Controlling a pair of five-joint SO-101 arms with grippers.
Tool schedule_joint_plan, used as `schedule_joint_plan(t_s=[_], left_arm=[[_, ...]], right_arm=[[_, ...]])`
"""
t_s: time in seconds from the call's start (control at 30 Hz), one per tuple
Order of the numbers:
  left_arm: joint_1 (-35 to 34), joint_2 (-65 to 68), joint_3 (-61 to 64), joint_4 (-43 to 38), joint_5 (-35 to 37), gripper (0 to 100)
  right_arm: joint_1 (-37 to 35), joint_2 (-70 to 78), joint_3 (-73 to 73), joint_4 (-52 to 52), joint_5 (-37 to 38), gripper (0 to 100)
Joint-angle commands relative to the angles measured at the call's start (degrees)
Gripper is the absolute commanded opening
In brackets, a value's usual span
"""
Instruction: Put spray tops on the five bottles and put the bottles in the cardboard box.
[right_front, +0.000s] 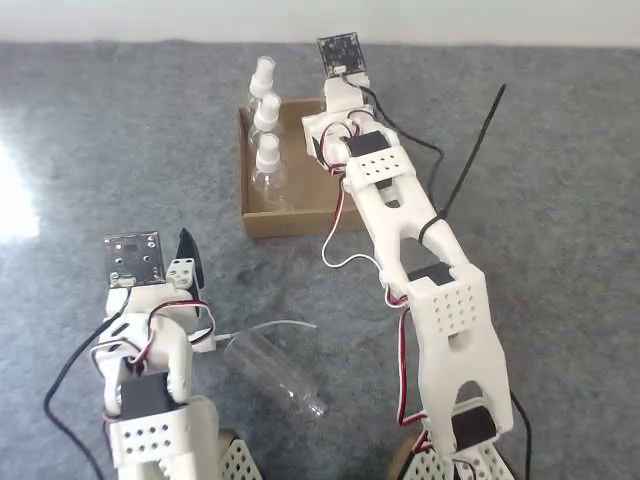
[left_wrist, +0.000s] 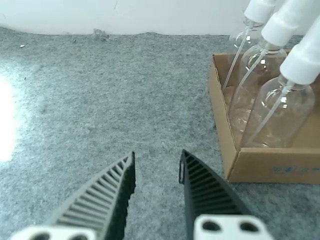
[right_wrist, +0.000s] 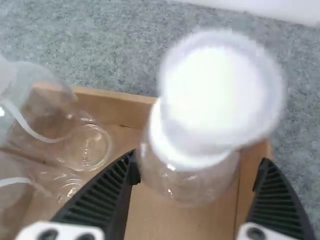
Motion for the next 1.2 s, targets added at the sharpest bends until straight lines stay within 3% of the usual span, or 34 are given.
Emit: schedule_joint_plan(t_s=[0.0, 1.17], left_arm=[[-0.4, -1.0, -0.7, -1.6, -0.5, 13], [-0.4, -1.0, -0.7, -1.6, -0.5, 13]], right_arm=[[-0.1, -2.3, -1.7, -0.1, 1.1, 31.8], [-0.8, -15.8, -1.7, 24.5, 2.0, 31.4]])
